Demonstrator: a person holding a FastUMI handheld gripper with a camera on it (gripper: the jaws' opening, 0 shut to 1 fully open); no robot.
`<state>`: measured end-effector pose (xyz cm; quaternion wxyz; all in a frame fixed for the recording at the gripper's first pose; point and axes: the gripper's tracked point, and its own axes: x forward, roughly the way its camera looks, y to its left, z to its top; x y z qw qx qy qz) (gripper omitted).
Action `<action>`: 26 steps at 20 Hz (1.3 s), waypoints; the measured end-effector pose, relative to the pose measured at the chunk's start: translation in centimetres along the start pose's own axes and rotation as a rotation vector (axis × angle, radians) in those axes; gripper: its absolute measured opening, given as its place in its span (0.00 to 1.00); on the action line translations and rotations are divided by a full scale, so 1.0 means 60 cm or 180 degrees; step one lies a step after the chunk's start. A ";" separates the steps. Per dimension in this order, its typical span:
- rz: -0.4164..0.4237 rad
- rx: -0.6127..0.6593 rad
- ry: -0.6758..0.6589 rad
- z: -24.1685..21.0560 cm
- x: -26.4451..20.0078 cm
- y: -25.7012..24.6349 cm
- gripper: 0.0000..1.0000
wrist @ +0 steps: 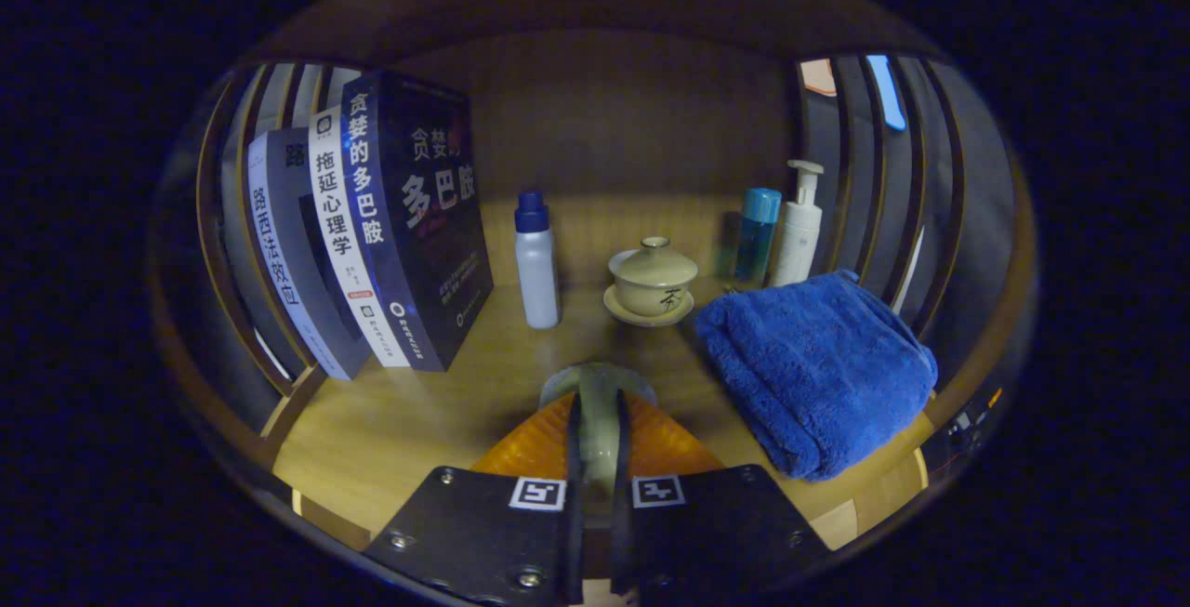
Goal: Pull open the drawer, take out the items inside it, and place them on the countertop above the cabinet.
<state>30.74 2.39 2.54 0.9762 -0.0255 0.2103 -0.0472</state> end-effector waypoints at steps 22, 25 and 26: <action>0.0083 0.0477 -0.0814 0.049 -0.331 -0.049 0.99; 0.0002 0.0313 -0.0906 0.035 -0.392 -0.066 0.99; -0.0005 0.0264 -0.0914 0.025 -0.412 -0.066 0.99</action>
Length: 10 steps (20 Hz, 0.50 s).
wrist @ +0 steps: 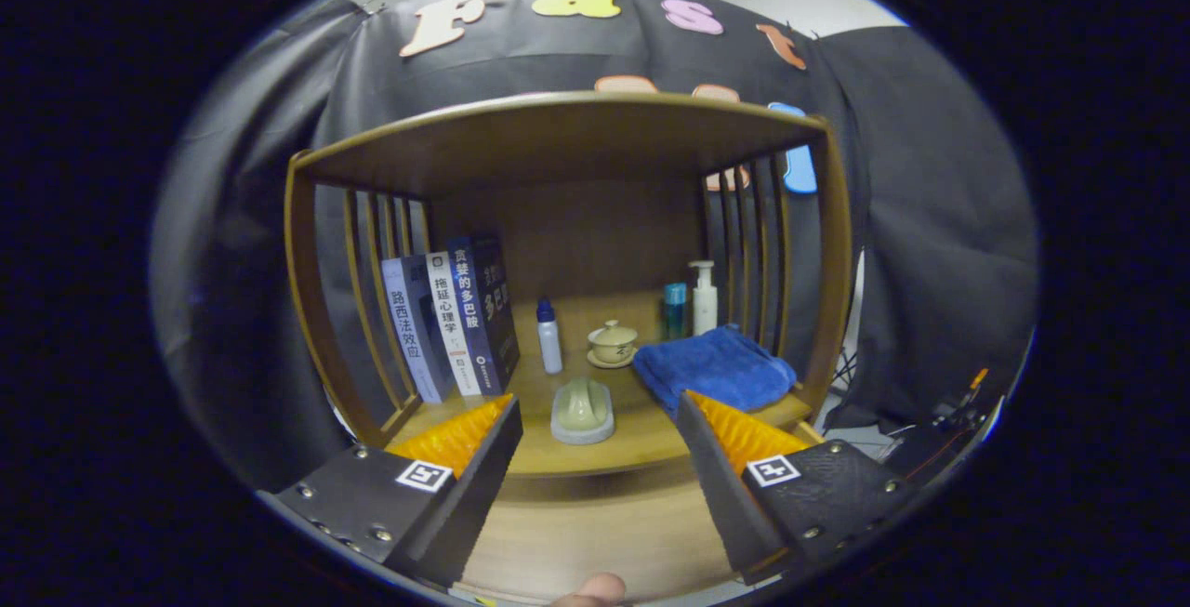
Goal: Pull open the drawer, take out the items inside it, and place them on the countertop above the cabinet.
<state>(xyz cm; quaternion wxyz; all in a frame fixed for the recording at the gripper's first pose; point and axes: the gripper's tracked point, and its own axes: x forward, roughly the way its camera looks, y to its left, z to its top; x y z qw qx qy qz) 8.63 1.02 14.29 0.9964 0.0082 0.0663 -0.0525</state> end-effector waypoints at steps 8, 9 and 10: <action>0.0003 -0.0092 -0.0013 -0.083 -0.127 -0.017 0.99; 0.0043 -0.0083 -0.0015 -0.095 -0.137 -0.010 0.99; 0.0078 -0.0085 0.0001 -0.111 -0.144 -0.008 0.99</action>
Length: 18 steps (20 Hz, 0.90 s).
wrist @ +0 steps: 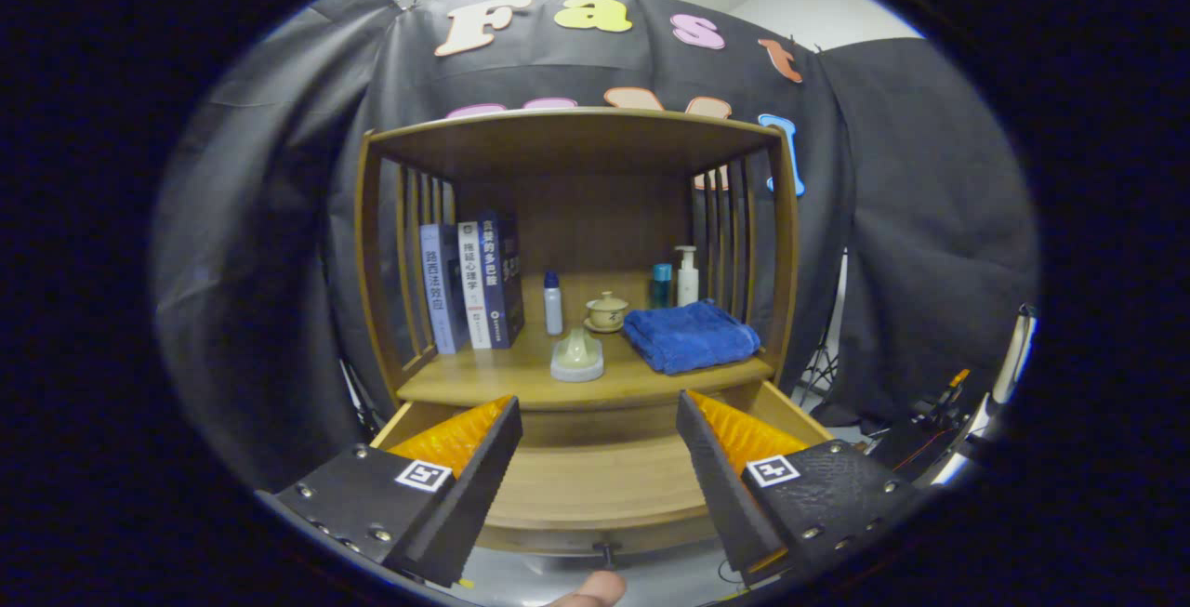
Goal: Pull open the drawer, take out the items inside it, and place them on the countertop above the cabinet.
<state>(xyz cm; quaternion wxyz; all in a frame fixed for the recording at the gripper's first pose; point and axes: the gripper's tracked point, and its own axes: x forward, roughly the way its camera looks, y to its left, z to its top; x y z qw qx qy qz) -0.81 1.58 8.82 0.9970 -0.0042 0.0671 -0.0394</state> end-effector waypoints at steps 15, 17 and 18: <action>0.0077 -0.0140 0.0084 -0.225 -0.051 -0.029 0.98; 0.0029 0.0012 0.0038 -0.243 -0.048 -0.045 0.98; 0.0032 0.0092 0.0043 -0.252 -0.045 -0.049 0.98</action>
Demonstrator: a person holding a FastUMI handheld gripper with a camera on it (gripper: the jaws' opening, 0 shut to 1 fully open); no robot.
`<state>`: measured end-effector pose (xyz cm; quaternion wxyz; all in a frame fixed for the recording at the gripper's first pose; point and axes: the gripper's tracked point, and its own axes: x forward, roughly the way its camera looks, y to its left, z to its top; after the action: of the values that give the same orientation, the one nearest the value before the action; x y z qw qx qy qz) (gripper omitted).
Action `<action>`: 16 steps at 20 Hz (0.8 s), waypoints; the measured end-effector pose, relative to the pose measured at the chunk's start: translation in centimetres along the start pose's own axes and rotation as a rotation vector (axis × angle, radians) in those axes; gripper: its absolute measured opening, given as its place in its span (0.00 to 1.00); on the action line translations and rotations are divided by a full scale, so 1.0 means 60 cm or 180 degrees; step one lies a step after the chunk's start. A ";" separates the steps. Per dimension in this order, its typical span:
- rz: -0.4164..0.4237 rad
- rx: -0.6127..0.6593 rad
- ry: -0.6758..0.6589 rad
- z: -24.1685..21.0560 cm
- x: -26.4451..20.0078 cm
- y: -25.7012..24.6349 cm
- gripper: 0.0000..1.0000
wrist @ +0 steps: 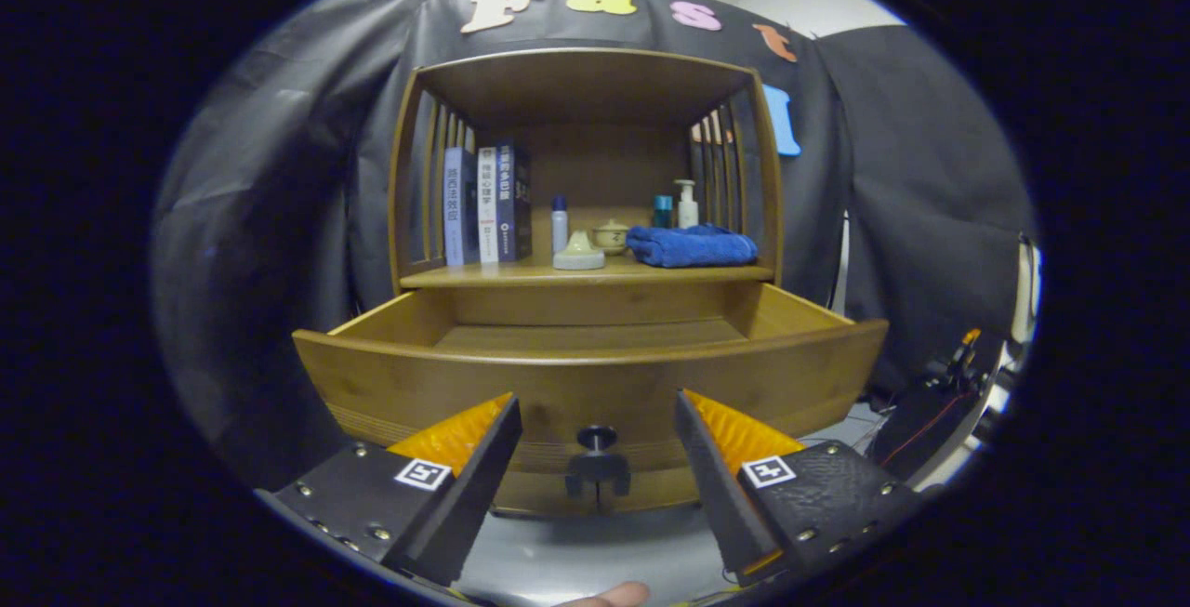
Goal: Pull open the drawer, take out the items inside it, and place them on the countertop above the cabinet.
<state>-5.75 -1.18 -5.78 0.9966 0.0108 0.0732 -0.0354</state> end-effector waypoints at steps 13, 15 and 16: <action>0.0100 -0.0056 0.0069 -0.057 0.079 0.018 0.99; 0.0083 -0.0055 0.0091 -0.059 0.079 0.016 0.99; 0.0122 -0.0081 0.0090 -0.057 0.084 0.020 1.00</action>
<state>-1.17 -0.24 -9.87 0.9960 -0.0001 0.0875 -0.0153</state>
